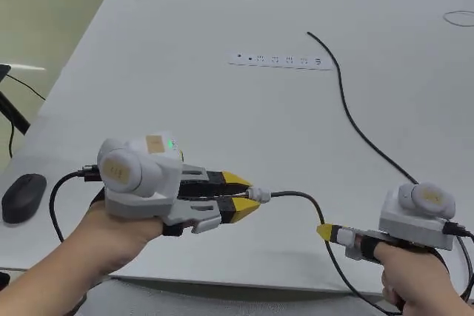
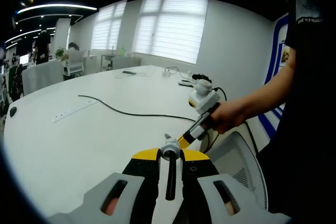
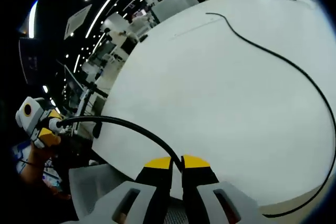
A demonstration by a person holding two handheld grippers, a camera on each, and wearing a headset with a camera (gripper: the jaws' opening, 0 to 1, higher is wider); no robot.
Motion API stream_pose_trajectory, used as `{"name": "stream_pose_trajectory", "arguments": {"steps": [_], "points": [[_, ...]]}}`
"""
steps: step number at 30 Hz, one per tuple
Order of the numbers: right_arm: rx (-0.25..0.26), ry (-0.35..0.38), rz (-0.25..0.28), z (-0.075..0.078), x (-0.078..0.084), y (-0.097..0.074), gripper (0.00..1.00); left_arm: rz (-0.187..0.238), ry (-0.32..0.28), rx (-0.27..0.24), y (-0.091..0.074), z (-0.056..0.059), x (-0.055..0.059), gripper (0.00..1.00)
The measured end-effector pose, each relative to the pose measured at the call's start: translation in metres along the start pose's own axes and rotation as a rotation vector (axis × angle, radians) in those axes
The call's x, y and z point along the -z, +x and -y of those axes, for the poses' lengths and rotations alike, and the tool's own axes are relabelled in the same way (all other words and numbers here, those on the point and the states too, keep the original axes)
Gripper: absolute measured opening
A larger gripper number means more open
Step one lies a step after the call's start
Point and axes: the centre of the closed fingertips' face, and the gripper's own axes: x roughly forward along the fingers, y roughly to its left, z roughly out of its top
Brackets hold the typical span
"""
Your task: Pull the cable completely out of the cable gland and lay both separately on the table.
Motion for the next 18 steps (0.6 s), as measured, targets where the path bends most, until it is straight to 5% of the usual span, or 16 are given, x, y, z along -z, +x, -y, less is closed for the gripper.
{"name": "stream_pose_trajectory", "arguments": {"steps": [18], "points": [[0.007,-0.188,0.003,-0.0014,-0.0030,-0.0069,0.04,0.009,-0.045,-0.013,-0.0047,-0.0066,-0.0013,0.15]]}}
